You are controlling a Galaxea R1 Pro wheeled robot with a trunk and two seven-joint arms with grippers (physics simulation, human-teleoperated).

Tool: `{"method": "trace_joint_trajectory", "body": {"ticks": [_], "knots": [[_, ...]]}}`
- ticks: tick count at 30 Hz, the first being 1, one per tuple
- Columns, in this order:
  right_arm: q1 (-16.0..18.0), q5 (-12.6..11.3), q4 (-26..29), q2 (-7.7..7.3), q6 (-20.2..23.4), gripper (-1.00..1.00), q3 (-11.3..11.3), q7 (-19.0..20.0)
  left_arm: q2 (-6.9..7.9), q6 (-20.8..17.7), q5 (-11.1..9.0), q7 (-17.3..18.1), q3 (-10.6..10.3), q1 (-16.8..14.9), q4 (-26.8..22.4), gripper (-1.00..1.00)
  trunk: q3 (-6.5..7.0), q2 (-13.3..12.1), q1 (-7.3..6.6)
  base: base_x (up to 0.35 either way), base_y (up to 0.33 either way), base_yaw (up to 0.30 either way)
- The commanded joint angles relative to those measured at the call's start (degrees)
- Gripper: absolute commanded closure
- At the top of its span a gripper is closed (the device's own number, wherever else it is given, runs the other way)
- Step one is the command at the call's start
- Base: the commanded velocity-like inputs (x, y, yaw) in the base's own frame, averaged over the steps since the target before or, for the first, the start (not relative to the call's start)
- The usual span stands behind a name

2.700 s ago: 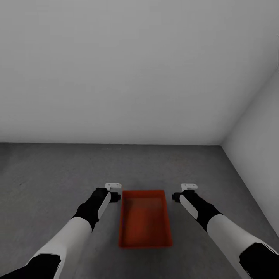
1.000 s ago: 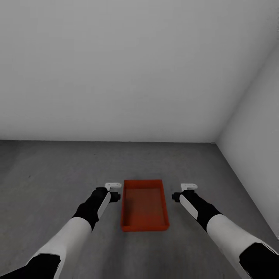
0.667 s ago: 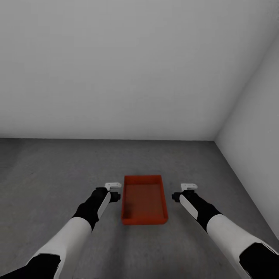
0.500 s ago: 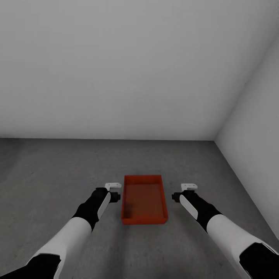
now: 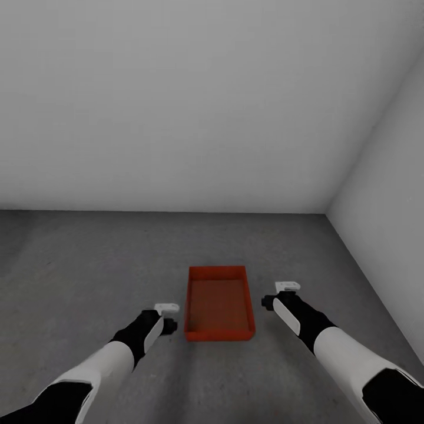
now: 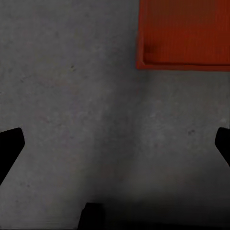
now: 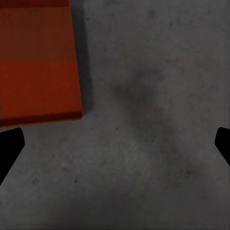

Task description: Move the two storage containers from the living room to the garage. In the garage, place one container on the floor and stack the other container on top of it (either order is fine).

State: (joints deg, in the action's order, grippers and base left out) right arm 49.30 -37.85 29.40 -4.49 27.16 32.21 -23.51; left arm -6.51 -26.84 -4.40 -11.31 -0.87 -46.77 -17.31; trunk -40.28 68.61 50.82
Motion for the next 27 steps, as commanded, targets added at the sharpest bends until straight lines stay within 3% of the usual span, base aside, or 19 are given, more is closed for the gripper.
{"method": "trace_joint_trajectory", "body": {"ticks": [1,6,11,18,27], "knots": [[0.1,-0.6,0.0,-0.08,0.1,-1.00,0.5,-0.5,0.42,1.5,-0.5,-0.3,-0.1,0.0,2.9,-1.00,-0.05,0.0,0.00,0.000,0.000,0.000],[0.0,-0.6,-2.5,-0.08,0.1,-1.00,0.6,-0.4,1.27,5.0,-0.6,-0.1,0.0,0.0,9.4,-1.00,-0.05,0.0,0.00,0.000,0.000,0.000],[0.0,-0.6,-2.9,-0.09,0.1,-1.00,0.6,-0.4,2.05,5.3,-1.0,-0.1,0.1,0.0,10.0,-1.00,-0.05,0.0,0.00,0.000,0.000,0.000],[0.0,-0.6,-2.8,-0.08,0.1,-1.00,0.6,-0.3,2.19,5.4,-2.4,0.1,0.1,0.0,10.2,-1.00,-0.05,0.0,0.00,0.000,0.000,0.000],[-0.4,-0.4,-4.3,0.00,0.2,-1.00,0.6,-0.4,2.27,5.6,-2.7,0.2,0.2,0.0,11.0,-1.00,-0.05,0.0,0.00,0.000,0.000,0.000]]}}
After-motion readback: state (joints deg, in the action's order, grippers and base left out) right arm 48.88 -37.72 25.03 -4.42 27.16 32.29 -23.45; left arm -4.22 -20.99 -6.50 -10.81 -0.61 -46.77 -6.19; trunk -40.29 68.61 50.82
